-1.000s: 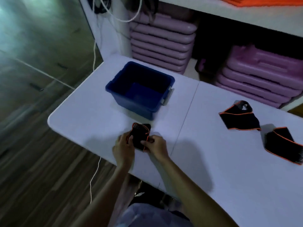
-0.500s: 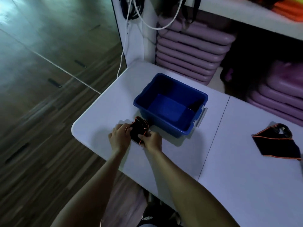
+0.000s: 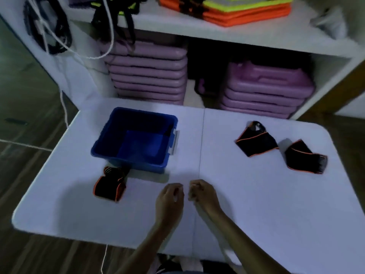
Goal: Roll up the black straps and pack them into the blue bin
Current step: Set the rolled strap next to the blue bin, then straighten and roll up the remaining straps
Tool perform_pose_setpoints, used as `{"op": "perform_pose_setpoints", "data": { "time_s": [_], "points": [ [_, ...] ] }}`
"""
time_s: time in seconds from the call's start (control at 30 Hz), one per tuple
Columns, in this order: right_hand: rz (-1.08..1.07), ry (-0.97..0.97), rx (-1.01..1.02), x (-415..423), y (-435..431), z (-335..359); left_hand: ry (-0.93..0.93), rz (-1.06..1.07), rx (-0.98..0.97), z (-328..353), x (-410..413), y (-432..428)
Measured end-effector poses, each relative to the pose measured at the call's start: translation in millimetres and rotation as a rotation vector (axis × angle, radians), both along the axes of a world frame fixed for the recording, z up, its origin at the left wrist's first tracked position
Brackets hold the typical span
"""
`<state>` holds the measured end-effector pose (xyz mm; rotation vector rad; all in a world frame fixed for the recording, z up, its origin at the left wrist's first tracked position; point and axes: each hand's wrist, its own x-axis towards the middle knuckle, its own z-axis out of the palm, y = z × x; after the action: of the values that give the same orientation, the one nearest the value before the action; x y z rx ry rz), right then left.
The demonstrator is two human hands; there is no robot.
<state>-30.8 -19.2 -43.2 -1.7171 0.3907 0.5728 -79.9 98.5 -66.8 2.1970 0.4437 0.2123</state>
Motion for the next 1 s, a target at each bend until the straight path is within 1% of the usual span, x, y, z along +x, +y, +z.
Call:
{"op": "perform_pose_setpoints", "data": {
  "time_s": [0.07,0.13,0.2,0.27,0.33,0.4,0.5,0.57,0.63,0.73,0.8,0.83,0.9,0.93,1.0],
  "points": [
    [-0.103,-0.029,-0.018,13.8,-49.0,-1.8,0.049,-0.051,-0.097,11.6,31.1,-39.1],
    [-0.15,-0.1,-0.076,30.7,-94.7,-4.2,0.075,-0.113,-0.17,17.3,64.2,-74.0],
    [-0.183,-0.164,-0.166,52.0,-134.1,-5.0,0.037,-0.249,-0.127,13.8,98.5,-104.1],
    [-0.21,-0.215,-0.256,80.4,-166.8,-1.1,0.038,-0.349,-0.071,9.7,133.7,-130.6],
    [-0.202,-0.219,-0.345,113.5,-191.9,0.5,0.045,-0.422,0.015,7.3,167.2,-153.7],
    [-0.139,-0.246,-0.446,148.6,-210.3,-4.9,0.054,-0.531,0.169,5.0,196.1,-175.8],
    [-0.021,-0.287,-0.611,190.6,-224.1,-16.6,0.122,-0.647,0.418,-1.8,227.8,-196.6],
    [0.013,-0.273,-0.719,208.4,-228.1,-19.1,0.179,-0.701,0.557,-9.4,237.7,-200.7],
    [0.011,-0.209,-0.786,220.4,-231.2,-24.0,0.188,-0.72,0.624,-18.6,236.9,-198.1],
    [-0.011,-0.098,-0.818,229.5,-236.0,-36.5,0.077,-0.674,0.583,-32.2,225.3,-188.8],
    [-0.034,-0.097,-0.819,228.5,-236.6,-42.0,0.02,-0.641,0.515,-36.6,219.1,-185.7],
    [-0.051,-0.121,-0.806,227.3,-236.2,-43.9,0.007,-0.617,0.457,-35.8,218.4,-185.8],
    [-0.103,-0.178,-0.746,222.6,-234.3,-43.2,0.006,-0.534,0.28,-28.3,220.5,-186.6],
    [-0.14,-0.205,-0.698,218.9,-232.6,-40.5,-0.008,-0.487,0.188,-23.2,221.3,-186.6],
    [-0.241,-0.268,-0.562,210.2,-227.6,-34.6,-0.067,-0.459,0.045,-15.6,220.5,-184.5]
  ]
}}
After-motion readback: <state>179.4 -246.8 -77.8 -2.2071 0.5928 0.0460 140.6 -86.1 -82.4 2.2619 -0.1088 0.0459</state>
